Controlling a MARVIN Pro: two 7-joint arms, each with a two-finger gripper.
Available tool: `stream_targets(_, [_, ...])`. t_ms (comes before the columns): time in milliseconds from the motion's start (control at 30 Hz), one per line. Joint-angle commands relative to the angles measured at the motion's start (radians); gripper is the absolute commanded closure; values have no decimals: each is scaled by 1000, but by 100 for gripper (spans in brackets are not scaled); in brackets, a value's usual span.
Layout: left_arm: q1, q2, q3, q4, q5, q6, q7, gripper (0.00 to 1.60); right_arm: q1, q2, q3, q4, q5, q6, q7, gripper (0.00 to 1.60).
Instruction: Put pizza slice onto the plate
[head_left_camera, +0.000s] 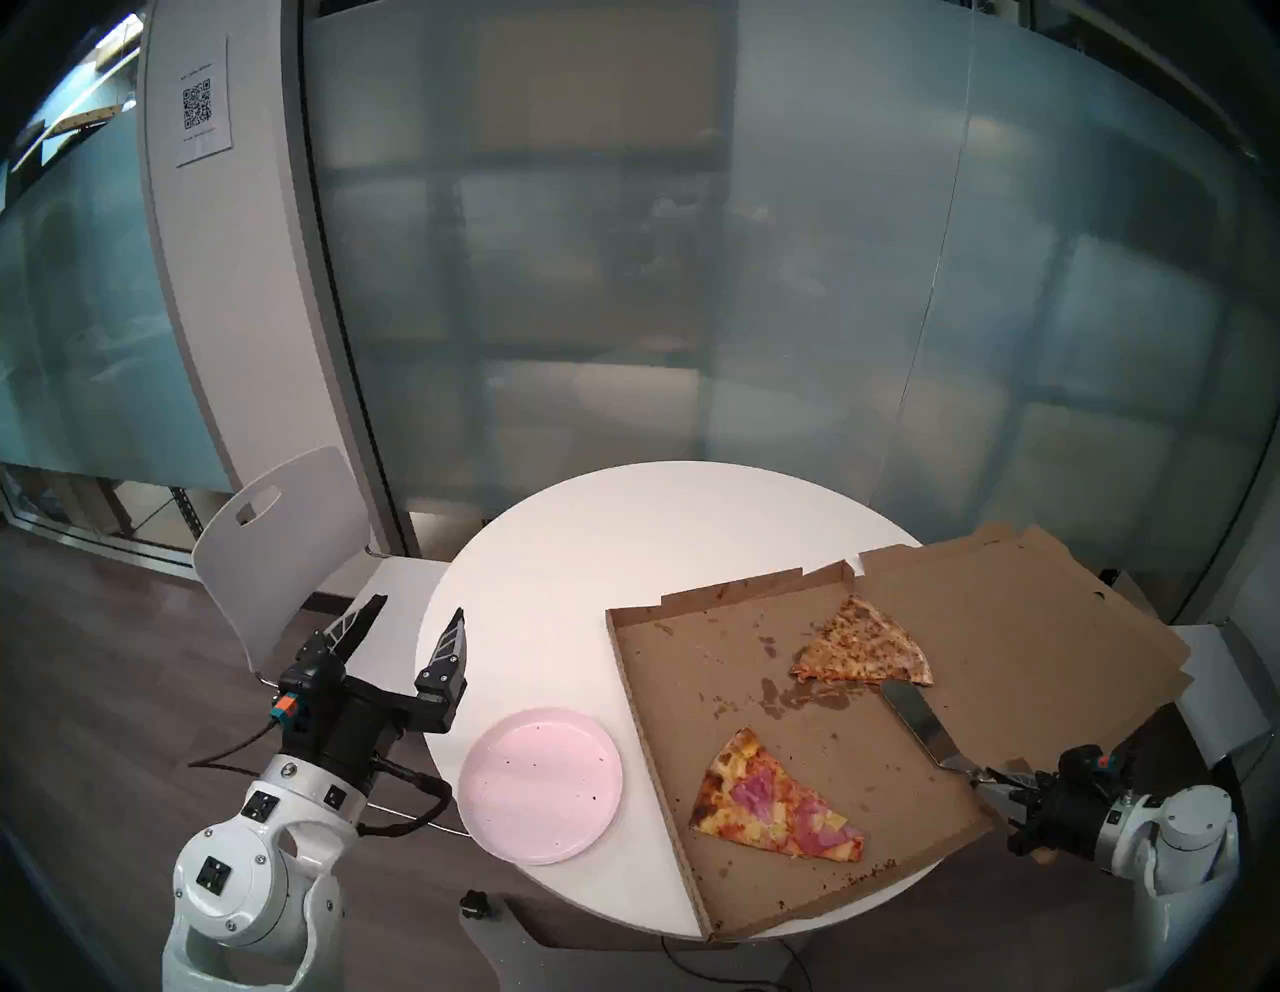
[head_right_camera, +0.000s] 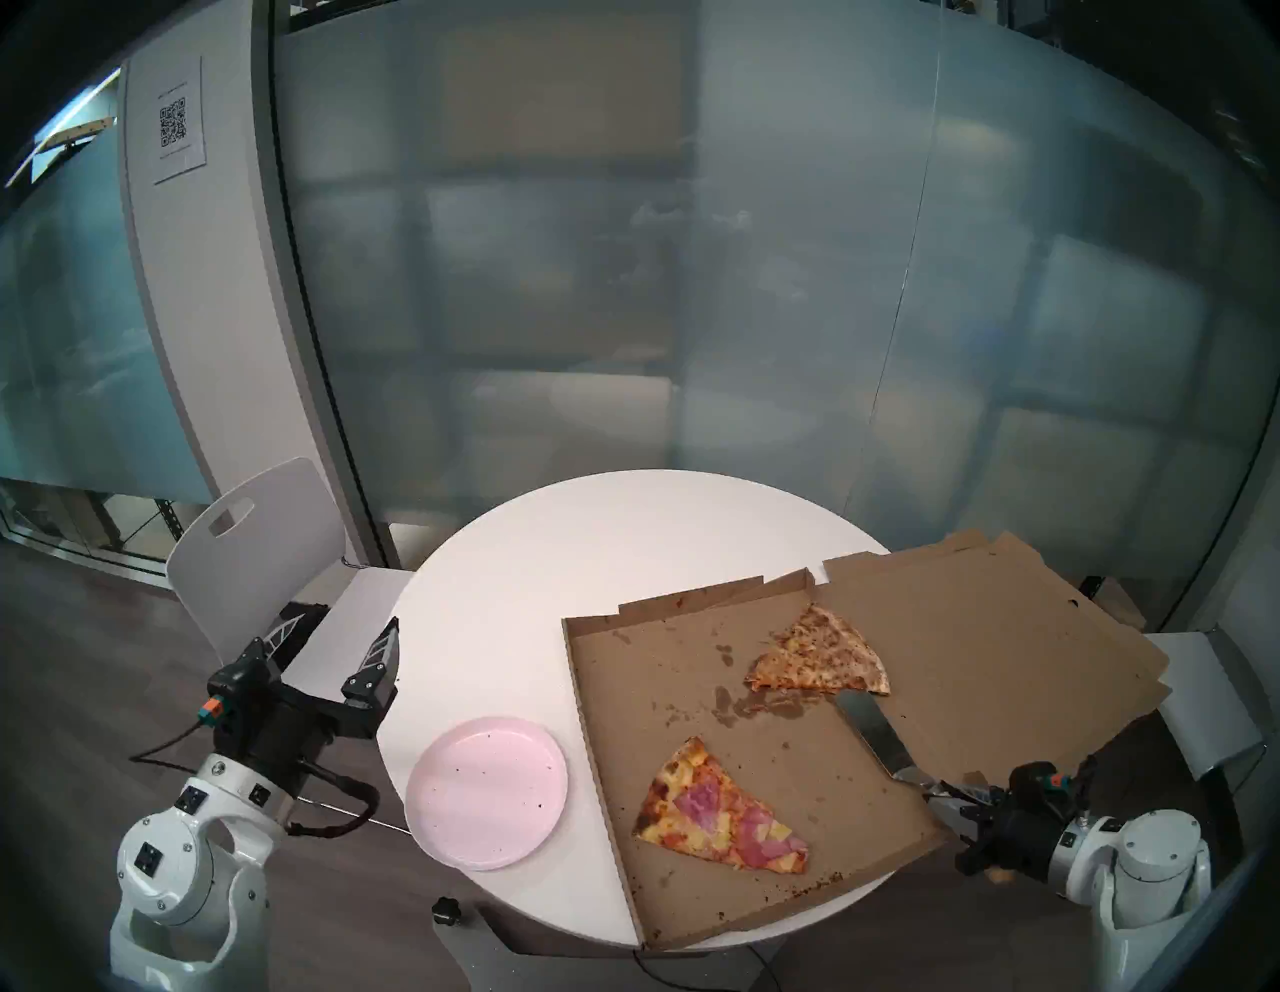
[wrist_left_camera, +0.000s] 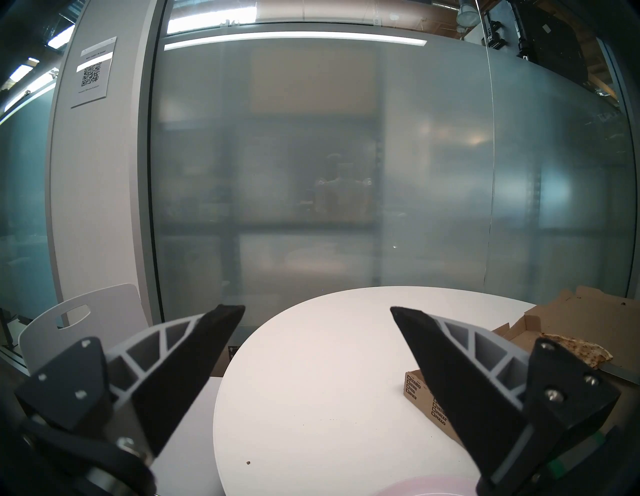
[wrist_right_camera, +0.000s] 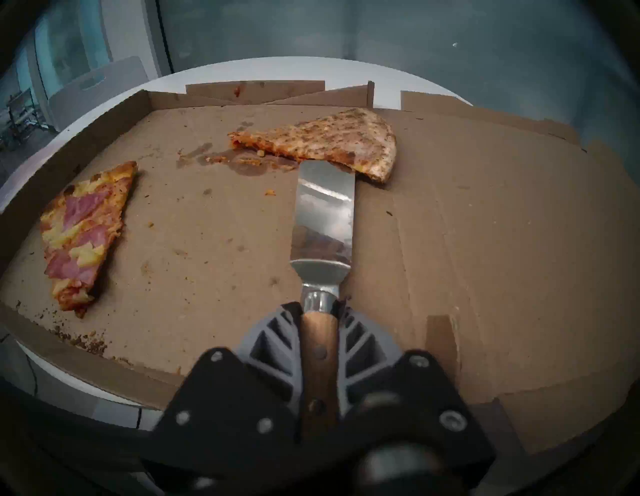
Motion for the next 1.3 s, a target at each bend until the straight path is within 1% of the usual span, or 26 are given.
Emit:
stream_targets(0, [2, -1, -1, -21, -2, -1, -1, 0, -44, -1, 35, -61, 16, 6, 36, 160])
stream_targets(67, [2, -1, -1, -21, -2, -1, -1, 0, -51, 1, 39, -65, 15, 6, 43, 160])
stream_targets(100, [2, -1, -1, -21, -2, -1, -1, 0, -67, 1, 48, -77, 12, 7, 55, 160])
stream_targets(400, [2, -1, -1, -21, -2, -1, -1, 0, -89, -2, 75, -92, 4, -11, 70, 160])
stream_targets(567, [2, -1, -1, -21, -2, -1, -1, 0, -105, 19, 69, -125, -12, -31, 92, 160])
stream_targets(733, [2, -1, -1, -21, -2, -1, -1, 0, -106, 16, 57, -145, -13, -45, 104, 160])
stream_targets(800, [2, -1, -1, -21, -2, -1, -1, 0, -107, 14, 49, -151, -19, -64, 105, 160])
stream_targets(1000, [2, -1, -1, -21, -2, -1, -1, 0, -114, 28, 28, -164, -37, -97, 121, 160])
stream_targets(1267, [2, -1, -1, -21, -2, -1, -1, 0, -116, 44, 34, -152, -53, -154, 152, 160])
